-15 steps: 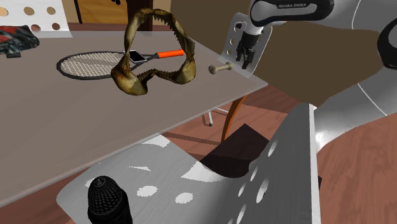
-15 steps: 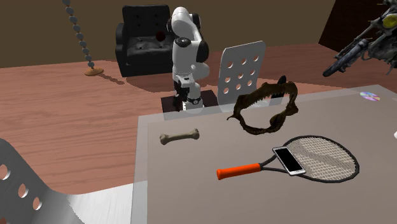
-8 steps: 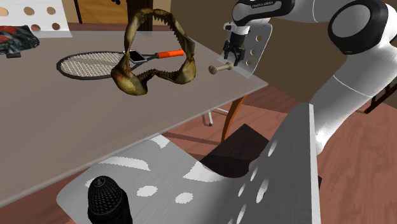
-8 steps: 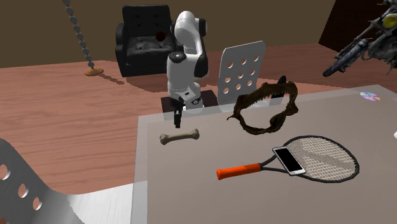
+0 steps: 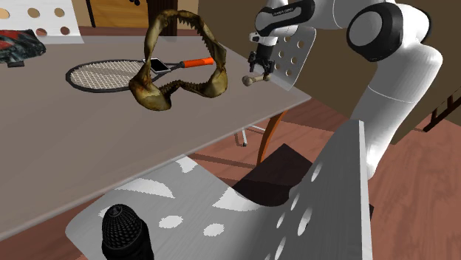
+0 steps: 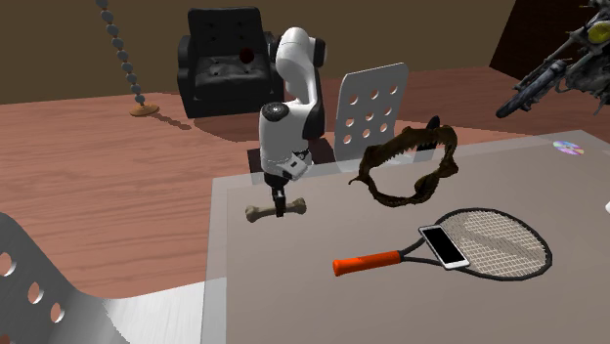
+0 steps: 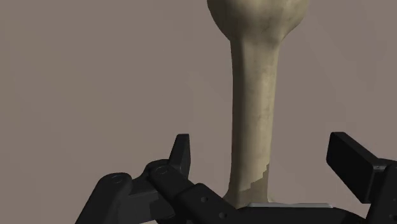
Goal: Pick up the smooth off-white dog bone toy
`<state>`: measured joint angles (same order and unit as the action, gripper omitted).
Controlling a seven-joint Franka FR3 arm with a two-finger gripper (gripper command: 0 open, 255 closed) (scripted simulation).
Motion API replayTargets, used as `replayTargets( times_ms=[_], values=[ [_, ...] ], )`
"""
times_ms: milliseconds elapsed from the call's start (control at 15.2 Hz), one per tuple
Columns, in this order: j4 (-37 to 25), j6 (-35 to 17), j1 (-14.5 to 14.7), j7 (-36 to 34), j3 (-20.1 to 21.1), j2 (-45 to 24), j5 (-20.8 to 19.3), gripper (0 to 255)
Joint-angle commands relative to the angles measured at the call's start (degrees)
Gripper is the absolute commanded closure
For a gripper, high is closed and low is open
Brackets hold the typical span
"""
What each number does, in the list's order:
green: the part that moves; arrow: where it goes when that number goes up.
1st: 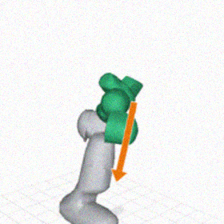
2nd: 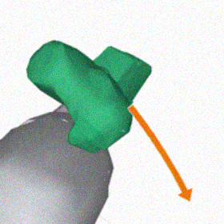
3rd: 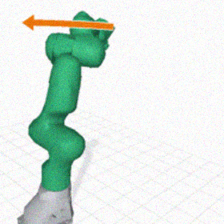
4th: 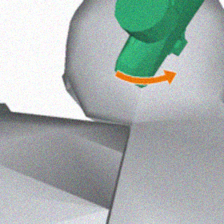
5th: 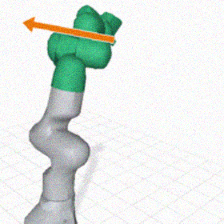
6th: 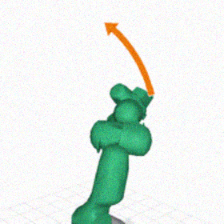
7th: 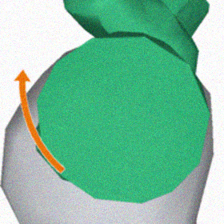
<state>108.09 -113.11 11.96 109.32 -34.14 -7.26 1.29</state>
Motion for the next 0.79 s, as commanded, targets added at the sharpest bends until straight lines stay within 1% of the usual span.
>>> replayTargets(
  times_ms=[0,132,264,330,726],
  values=[
    [0.96,-1.49,-0.12,0.36,0.04,-0.60,0.39,0],
    [1.74,-2.62,-0.18,0.51,0.08,-1.03,0.66,0],
    [1.74,-2.62,-0.18,0.51,0.08,-1.02,0.66,0],
    [1.76,-2.61,-0.17,0.49,0.08,-0.99,0.64,255],
    [1.71,-2.59,-0.20,0.53,0.07,-1.02,0.66,255]
  ],
)
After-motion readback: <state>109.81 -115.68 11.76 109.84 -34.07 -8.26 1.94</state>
